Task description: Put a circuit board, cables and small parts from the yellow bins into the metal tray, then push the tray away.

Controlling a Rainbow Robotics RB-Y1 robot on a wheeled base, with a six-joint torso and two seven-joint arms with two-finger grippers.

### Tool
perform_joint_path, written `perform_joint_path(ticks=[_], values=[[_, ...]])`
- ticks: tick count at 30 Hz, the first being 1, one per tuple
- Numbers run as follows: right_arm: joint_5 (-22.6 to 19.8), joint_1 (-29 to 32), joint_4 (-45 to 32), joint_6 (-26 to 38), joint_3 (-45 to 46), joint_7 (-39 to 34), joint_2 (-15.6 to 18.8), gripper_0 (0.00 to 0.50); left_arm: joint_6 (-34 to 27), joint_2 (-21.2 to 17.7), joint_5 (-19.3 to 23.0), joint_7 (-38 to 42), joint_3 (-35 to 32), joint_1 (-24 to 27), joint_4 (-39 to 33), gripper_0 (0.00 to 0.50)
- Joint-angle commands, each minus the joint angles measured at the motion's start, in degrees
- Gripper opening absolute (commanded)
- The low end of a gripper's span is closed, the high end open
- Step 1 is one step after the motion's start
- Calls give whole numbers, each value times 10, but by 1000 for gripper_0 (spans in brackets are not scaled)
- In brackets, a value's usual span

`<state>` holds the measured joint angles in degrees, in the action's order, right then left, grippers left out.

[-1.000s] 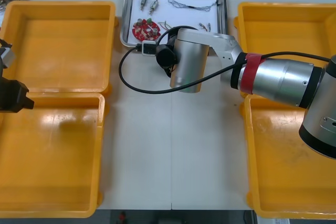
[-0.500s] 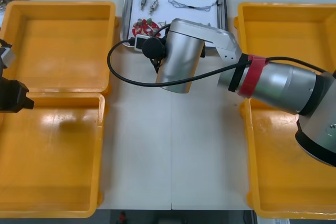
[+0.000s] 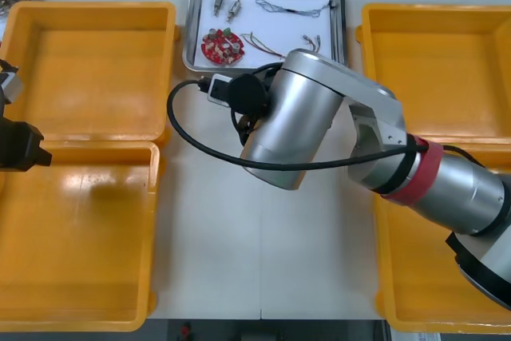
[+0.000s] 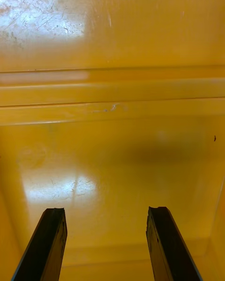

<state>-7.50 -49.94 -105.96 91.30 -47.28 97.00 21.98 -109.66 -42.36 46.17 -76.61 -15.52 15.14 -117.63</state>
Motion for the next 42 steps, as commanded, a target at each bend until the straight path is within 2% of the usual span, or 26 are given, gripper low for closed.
perform_joint_path(ticks=[1,9,18,28,32,39,42], values=[[10,64,-88,62,75,7,18,500,-3,-24,5,-13,-17,-7,-18,500],[10,126,-181,182,153,-2,34,500,-3,-24,5,-13,-17,-7,-18,500],[-1,190,-250,187,243,-15,45,500,-3,-24,5,-13,-17,-7,-18,500],[-96,274,-316,187,410,-39,67,500,-3,-24,5,-13,-17,-7,-18,500],[-146,317,-327,187,483,-83,79,500,-3,-24,5,-13,-17,-7,-18,500],[-190,372,-328,187,571,-151,98,500,-3,-24,5,-13,-17,-7,-18,500],[-224,396,-316,187,612,-180,110,500,-3,-24,5,-13,-17,-7,-18,500]])
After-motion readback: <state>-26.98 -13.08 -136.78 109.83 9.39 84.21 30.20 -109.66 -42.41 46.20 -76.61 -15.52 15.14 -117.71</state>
